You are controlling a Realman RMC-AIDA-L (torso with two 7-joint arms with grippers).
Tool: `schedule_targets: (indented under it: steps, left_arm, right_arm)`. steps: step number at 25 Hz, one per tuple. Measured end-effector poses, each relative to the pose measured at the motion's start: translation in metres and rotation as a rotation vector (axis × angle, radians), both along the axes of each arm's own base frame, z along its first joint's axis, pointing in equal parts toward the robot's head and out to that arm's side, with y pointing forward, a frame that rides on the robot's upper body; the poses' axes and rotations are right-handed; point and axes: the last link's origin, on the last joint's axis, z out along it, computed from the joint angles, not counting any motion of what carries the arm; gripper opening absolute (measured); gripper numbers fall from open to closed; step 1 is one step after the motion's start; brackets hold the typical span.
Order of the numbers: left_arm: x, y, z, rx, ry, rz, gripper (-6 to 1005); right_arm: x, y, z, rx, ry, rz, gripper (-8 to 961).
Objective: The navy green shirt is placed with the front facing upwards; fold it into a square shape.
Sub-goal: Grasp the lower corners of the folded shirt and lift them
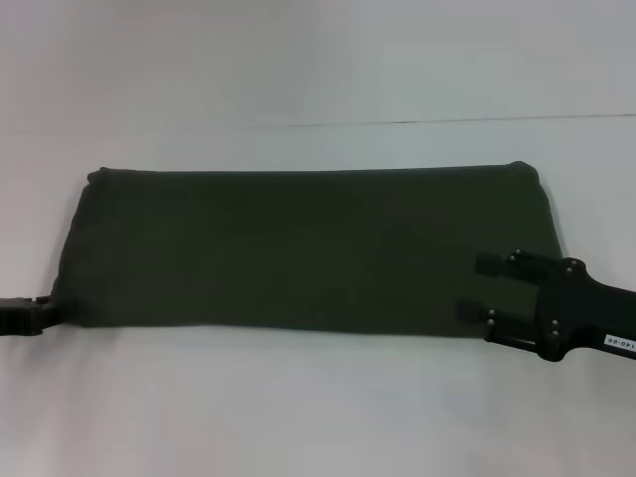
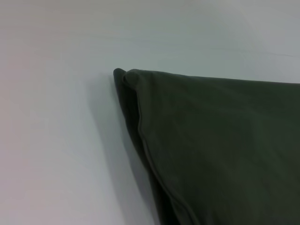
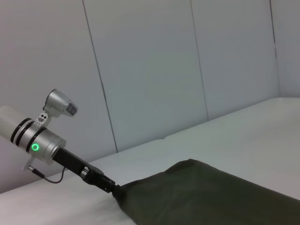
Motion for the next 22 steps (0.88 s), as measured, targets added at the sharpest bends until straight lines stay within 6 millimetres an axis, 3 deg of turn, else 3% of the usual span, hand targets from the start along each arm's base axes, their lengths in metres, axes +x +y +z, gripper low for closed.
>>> schedule_targets:
  steps: [10,13,15,22]
  left_arm:
    - [0.001,0.0,-0.001,-0.008,0.001,-0.006,233]
    - [0.002,-0.001,-0.002,-0.015,-0.006,-0.011,112]
    - [0.005,-0.002,-0.002,-0.028,-0.022,-0.019,32]
    - [0.01,-0.007,0.0,-0.054,-0.057,-0.04,14]
  right_arm:
    - [0.006,-0.002,0.008,0.007,0.006,-0.031,735]
    - [0.015,-0.005,0.015,0.015,0.011,-0.079,735]
    - [0.025,-0.008,0.022,0.035,0.009,-0.132,735]
    - [0.075,-0.027,0.046,0.145,-0.013,-0.384,734]
